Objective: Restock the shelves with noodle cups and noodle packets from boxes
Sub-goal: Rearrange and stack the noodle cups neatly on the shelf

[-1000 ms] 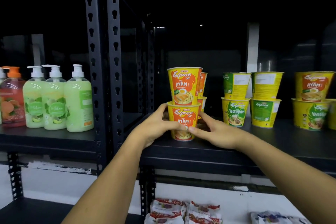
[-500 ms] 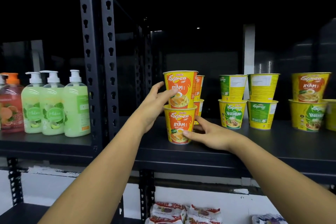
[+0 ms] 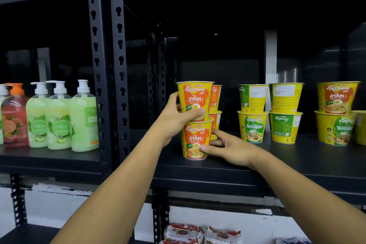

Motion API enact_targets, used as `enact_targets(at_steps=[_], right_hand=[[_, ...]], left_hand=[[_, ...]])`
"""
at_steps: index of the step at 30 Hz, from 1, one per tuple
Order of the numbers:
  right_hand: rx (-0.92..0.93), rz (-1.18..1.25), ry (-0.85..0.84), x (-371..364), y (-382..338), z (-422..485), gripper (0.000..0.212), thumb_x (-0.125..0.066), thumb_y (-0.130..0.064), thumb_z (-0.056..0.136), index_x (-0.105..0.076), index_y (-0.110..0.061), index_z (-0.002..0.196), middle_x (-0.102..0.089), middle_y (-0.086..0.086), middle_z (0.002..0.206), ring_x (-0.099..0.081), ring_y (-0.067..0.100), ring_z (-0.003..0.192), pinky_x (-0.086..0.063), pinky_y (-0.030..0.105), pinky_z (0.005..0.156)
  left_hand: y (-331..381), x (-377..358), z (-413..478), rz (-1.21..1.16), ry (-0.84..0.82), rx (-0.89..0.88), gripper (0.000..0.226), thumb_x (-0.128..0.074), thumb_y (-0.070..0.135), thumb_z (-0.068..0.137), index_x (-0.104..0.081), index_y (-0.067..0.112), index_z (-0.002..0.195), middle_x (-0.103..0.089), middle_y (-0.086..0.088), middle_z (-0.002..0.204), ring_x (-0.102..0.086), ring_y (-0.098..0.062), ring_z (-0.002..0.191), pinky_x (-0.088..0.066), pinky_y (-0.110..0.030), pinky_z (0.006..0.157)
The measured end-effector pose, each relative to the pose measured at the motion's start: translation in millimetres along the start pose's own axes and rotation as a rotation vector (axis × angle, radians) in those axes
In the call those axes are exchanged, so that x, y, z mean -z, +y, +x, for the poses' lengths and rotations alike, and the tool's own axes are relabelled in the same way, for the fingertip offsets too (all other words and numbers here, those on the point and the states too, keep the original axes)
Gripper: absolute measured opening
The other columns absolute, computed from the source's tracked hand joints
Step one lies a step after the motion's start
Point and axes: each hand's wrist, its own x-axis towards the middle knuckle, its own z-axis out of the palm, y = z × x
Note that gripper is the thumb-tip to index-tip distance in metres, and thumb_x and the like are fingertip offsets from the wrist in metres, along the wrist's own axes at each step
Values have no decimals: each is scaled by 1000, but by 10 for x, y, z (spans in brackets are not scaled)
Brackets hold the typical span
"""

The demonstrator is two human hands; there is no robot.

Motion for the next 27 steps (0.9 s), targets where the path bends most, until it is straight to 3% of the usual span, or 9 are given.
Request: enact_targets(at_steps=[5,10,19,27], right_hand=[[17,20,-4,-10,-22,-30,62,-70,-54,89,-34,-50,140,-65,-25,121,-58,-15,105,-37,23,100],[21,16,-4,-4,-28,-45,60,-69,-53,89,-34,-52,138,-65,-25,119,-58,-14,104,-36,24,103],[20,26,-4,-2,13,-6,66,-71,-58,84,-35,-52,139,-67,-18,131,-59,-5,119,-37,30,112],[21,19,-6,-7,21,-1,61,-71,-56,87,-35,-54,136,-67,-19,130,-59,-7,116,-37,28,110]], left_hand=[[-23,3,10,-2,-3,4,95,-93,43,71,-36,37,147,-65,6,127,-71,-15,109,-59,-46,95],[-38,9,16,9,-10,2,98,-93,46,69,-35,37,148,-64,6,129,-70,-16,111,-59,-47,97],[-41,23,22,18,-33,6,99,-92,49,68,-34,38,148,-64,6,129,-70,-15,111,-59,-44,96],[-47,1,6,43,-20,-3,98,-92,48,70,-34,39,148,-63,7,128,-70,-14,110,-61,-39,91]])
